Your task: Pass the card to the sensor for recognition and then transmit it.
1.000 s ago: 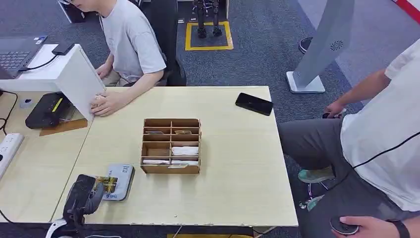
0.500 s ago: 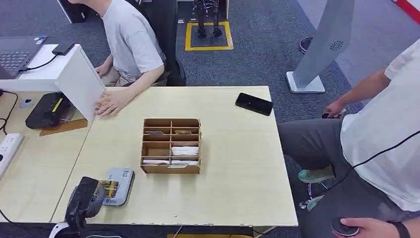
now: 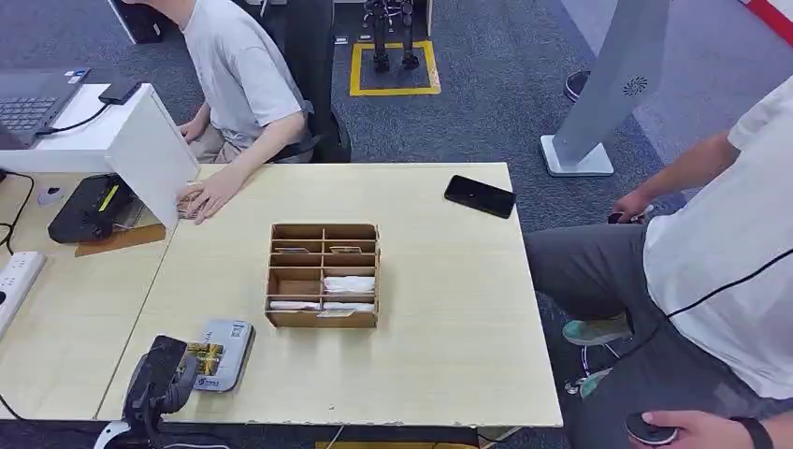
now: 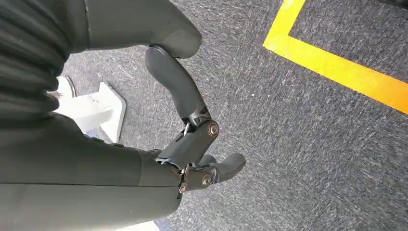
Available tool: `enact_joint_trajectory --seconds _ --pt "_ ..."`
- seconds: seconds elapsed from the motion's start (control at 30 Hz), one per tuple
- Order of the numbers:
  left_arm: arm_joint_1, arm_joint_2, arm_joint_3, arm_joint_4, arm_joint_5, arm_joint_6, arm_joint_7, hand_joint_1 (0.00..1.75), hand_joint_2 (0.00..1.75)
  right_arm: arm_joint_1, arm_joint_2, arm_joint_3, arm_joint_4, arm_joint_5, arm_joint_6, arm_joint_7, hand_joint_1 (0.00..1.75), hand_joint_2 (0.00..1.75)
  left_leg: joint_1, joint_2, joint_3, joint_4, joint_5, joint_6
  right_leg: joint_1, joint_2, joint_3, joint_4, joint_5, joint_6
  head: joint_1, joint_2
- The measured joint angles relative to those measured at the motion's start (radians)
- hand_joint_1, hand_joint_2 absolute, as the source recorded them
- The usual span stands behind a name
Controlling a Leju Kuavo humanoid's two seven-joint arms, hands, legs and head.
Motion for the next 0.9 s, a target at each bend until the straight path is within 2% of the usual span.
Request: enact_joint_trajectory --seconds 0.23,0.47,0.7,0.8,0.9 --pt "0.0 0.0 0.0 0.002 -0.011 0.001 0.006 1.75 1.75 0.0 0.0 0.0 0.0 0.002 -0.002 -0.007 0.0 1.75 0.0 0.0 0.0 0.0 0.0 0.0 0.0 0.0 0.0 0.0 0.0 0.0 0.0 0.0" --pt "0.002 0.0 0.0 0.01 -0.074 0.017 0.021 1.75 1.75 -0.001 0.0 0.0 0.0 0.014 -0.003 -0.017 0.0 1.75 0.0 0.0 0.0 0.0 0.0 0.0 0.0 0.0 0.0 0.0 0.0 0.0 0.0 0.0" --pt "0.002 0.0 0.0 0.013 -0.076 0.021 0.021 1.75 1.75 -0.001 0.0 0.0 0.0 0.021 -0.004 -0.018 0.0 1.75 0.0 0.0 0.001 0.0 0.0 0.0 0.0 0.0 0.0 0.0 0.0 0.0 0.0 0.0" --pt "0.002 -0.001 0.0 0.013 -0.065 0.018 0.02 1.75 1.75 -0.001 0.0 -0.001 0.0 0.023 -0.005 -0.021 0.0 1.75 0.0 0.0 0.001 0.0 0.0 0.0 0.0 0.0 0.001 0.0 0.0 0.0 0.0 0.0" --pt "0.002 -0.003 0.0 0.013 0.0 0.0 0.002 1.75 1.75 -0.002 0.0 -0.002 0.0 0.031 -0.01 -0.029 0.0 1.75 0.0 0.0 0.001 0.0 0.0 0.0 0.0 0.0 0.001 0.0 0.0 0.0 0.0 0.0"
